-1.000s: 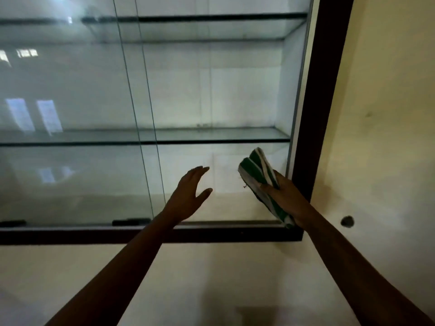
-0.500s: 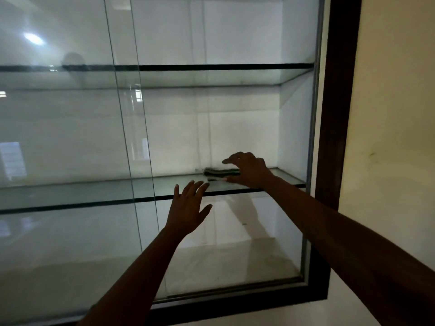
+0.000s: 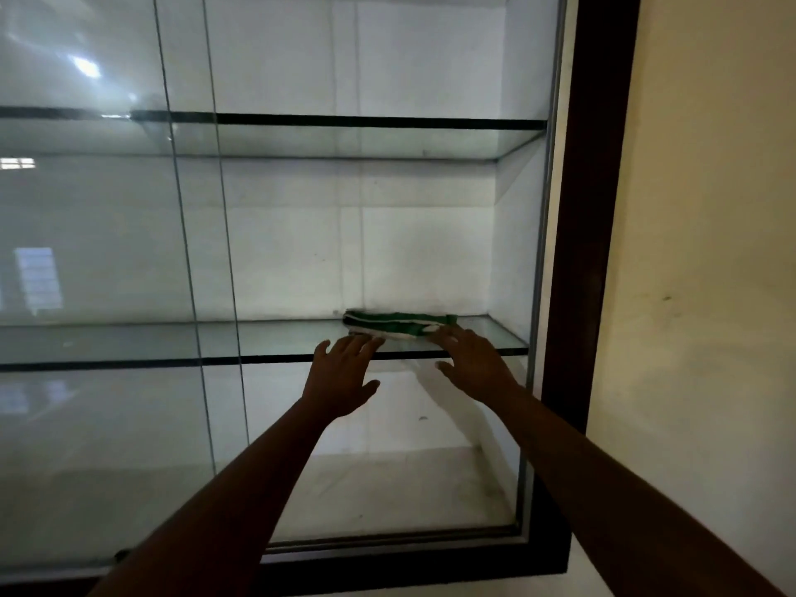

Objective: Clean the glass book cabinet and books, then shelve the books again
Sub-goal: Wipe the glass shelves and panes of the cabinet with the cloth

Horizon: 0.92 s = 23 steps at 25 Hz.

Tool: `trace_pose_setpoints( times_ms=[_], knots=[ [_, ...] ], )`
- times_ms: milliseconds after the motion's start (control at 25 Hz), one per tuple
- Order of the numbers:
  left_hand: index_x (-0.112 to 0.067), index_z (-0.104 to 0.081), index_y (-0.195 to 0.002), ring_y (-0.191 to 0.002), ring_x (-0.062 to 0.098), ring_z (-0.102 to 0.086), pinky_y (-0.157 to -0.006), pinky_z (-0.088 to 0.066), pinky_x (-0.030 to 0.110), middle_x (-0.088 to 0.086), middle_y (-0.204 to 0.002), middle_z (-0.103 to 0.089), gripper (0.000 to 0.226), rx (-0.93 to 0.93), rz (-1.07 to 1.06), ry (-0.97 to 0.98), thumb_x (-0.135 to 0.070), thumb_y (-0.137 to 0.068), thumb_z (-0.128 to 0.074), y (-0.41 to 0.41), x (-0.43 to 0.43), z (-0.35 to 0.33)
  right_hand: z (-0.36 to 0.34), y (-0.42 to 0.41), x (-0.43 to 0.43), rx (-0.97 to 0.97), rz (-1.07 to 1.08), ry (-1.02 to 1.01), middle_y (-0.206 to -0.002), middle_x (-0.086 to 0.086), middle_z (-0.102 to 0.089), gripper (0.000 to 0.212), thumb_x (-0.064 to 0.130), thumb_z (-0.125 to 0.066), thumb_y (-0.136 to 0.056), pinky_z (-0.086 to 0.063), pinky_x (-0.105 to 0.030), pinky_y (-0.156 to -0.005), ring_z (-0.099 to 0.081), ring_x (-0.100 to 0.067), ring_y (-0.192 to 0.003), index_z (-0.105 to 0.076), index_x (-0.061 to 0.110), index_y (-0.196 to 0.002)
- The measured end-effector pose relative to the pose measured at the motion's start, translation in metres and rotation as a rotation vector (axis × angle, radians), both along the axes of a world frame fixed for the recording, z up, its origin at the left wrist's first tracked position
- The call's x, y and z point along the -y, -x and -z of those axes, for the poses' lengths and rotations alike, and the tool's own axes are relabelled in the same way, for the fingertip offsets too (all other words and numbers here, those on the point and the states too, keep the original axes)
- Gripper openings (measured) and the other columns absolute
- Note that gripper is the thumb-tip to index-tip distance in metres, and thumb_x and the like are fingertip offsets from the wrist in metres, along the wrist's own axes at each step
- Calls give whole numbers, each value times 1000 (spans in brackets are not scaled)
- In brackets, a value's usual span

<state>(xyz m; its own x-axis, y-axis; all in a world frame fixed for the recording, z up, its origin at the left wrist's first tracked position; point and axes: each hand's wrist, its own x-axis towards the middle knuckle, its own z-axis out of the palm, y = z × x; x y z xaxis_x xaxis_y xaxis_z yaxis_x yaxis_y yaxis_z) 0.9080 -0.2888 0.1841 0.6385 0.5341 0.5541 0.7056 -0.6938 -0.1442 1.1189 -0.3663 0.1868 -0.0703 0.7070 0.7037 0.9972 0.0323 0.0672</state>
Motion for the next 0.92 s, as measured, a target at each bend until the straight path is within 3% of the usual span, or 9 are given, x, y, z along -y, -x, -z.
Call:
trace_pose_setpoints(
  times_ms=[80,160,400,520,640,720,840,920],
  knots=[
    [-27,-21,-148,-139,18,-27,-112,-17,39,-3,-153,-28,69,31,-21,-4,-45,-89,-53,-2,-1,2,8,-5,-6,-24,-39,-51,-107,-12,-69,31,13,-55,-78,-54,-34,-70,-68,-27,-87,-69,12,-106],
    [-27,-26,-147,-137,20,-30,-110,-19,38,-3,-151,-31,71,53,-29,2,-47,-86,-57,-3,-1,2,11,-4,-9,1,-43,-91,-103,-10,-70,30,11,-51,-80,-54,-33,-69,-69,-24,-85,-70,14,-104],
    [-22,-38,-142,-128,29,-42,-105,-27,42,6,-142,-44,69,86,-4,-17,-43,-82,-65,-2,-1,5,10,-5,-4,21,-51,-29,-101,-11,-71,38,4,-69,-68,-54,-33,-67,-70,-24,-85,-71,16,-104],
    [-25,-29,-146,-134,25,-34,-108,-21,39,2,-147,-36,72,42,-49,4,-45,-84,-61,-4,0,4,8,-7,-5,-20,-106,-33,-100,-13,-71,43,1,-78,-64,-56,-35,-68,-70,-25,-84,-71,14,-104],
    [-28,-23,-147,-136,21,-29,-109,-19,36,-2,-150,-30,73,-8,-108,29,-47,-86,-57,-6,1,-1,5,-6,-3,49,-104,-34,-93,-11,-73,33,9,-72,-65,-54,-30,-62,-71,-23,-75,-73,14,-98],
    [-29,-23,-147,-135,21,-30,-108,-20,36,-3,-150,-30,68,0,-115,36,-46,-89,-54,-5,0,-4,5,-7,-5,47,-104,-36,-93,-11,-73,31,14,-66,-67,-55,-33,-61,-71,-24,-75,-73,14,-97],
    [-28,-24,-147,-136,20,-31,-109,-20,36,-3,-151,-31,60,9,-98,7,-40,-93,-49,-4,1,0,4,-11,-9,37,-112,-69,-104,-16,-69,34,16,-61,-74,-55,-40,-70,-70,-28,-86,-70,13,-106],
    [-29,-25,-147,-135,20,-32,-108,-23,36,-2,-151,-31,59,10,-78,5,-39,-94,-48,-2,-1,0,-1,-8,-5,13,-79,38,-131,-15,-55,39,20,-49,-90,-45,-38,-92,-58,-28,-114,-55,15,-128]
  ],
)
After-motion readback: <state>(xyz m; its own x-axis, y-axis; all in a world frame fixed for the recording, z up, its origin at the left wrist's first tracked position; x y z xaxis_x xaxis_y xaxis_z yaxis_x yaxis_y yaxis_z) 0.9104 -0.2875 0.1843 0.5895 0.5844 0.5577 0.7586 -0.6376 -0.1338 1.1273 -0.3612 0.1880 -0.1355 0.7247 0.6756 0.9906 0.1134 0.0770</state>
